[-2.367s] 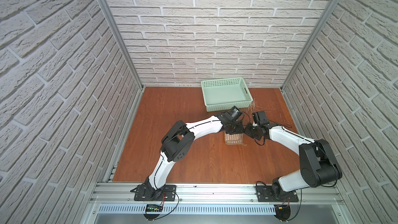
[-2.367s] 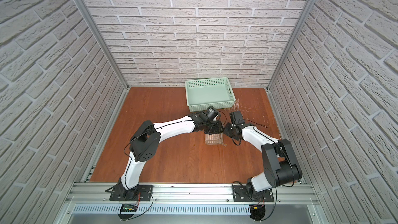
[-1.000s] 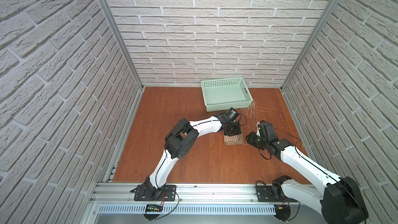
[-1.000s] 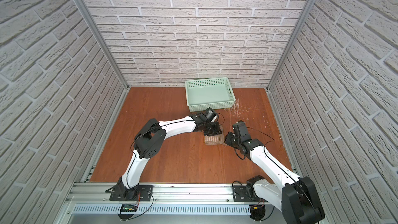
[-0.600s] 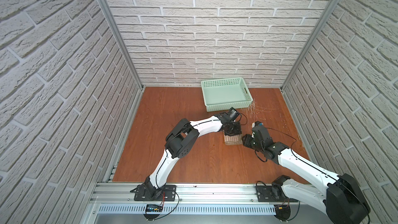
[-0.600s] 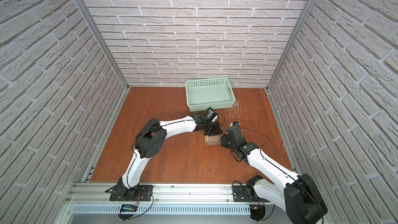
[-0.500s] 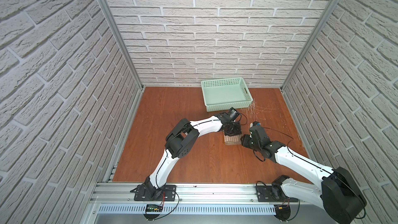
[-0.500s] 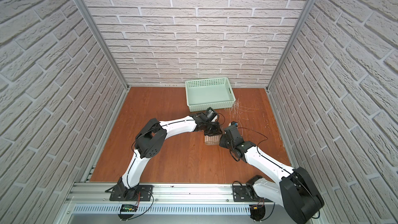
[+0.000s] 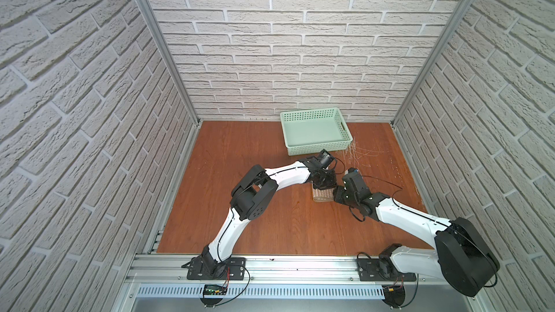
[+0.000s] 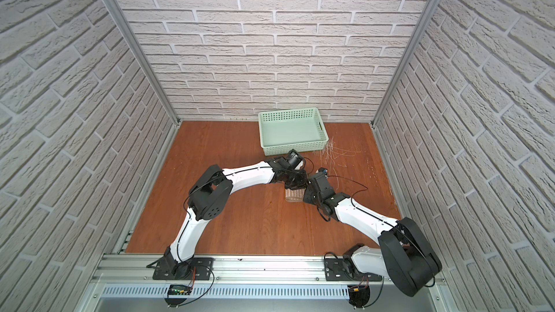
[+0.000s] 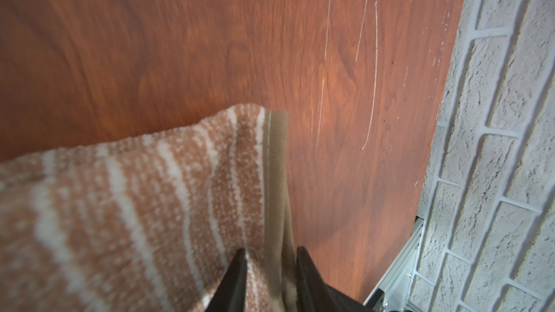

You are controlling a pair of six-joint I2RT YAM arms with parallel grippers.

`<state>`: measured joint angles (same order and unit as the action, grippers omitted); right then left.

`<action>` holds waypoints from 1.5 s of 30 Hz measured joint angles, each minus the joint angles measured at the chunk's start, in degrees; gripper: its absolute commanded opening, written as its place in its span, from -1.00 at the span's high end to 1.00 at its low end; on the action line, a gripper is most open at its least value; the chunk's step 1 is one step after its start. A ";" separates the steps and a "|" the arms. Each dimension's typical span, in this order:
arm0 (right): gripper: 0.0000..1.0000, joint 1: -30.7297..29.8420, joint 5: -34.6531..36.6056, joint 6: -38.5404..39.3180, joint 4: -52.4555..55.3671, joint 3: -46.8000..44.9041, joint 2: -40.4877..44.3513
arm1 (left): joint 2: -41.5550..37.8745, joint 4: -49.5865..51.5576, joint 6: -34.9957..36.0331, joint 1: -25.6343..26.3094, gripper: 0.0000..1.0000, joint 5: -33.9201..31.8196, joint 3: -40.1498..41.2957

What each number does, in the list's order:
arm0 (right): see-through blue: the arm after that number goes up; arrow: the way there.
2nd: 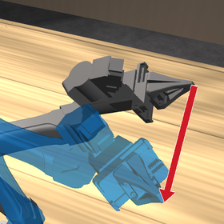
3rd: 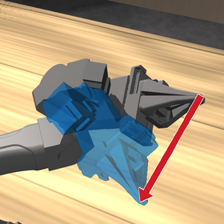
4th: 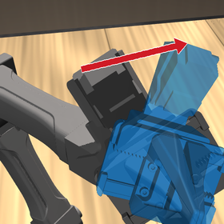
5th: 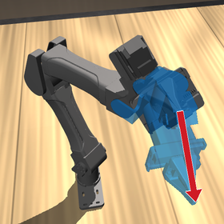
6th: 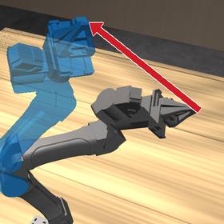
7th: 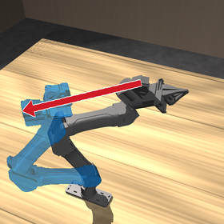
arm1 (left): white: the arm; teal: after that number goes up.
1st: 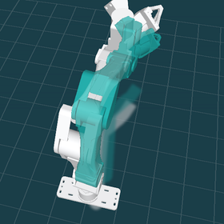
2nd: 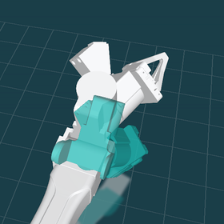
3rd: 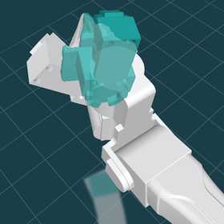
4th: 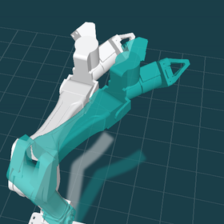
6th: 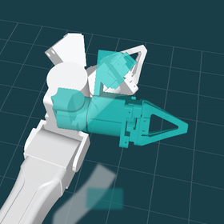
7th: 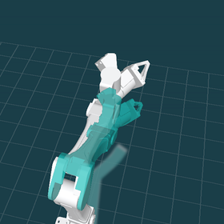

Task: Fold the square dishcloth
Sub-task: Fold the cleaning item at the center of the board.

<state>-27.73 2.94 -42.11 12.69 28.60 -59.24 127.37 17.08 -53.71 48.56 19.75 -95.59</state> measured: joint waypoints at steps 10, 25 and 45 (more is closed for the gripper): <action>0.20 -3.41 3.15 0.79 -5.22 0.74 -9.20 | 0.17 0.94 0.00 -0.02 0.40 0.48 -0.63; 0.48 -3.67 5.29 1.46 -9.64 3.52 -17.05 | 0.50 1.27 0.00 -0.28 0.39 1.16 -0.72; 0.81 -3.85 9.60 -2.34 -10.99 3.80 -22.86 | -0.63 1.62 -0.28 -0.76 0.27 -0.28 -0.35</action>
<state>-31.57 12.53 -44.45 1.69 32.40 -82.11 126.74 18.70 -54.00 47.79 19.46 -95.94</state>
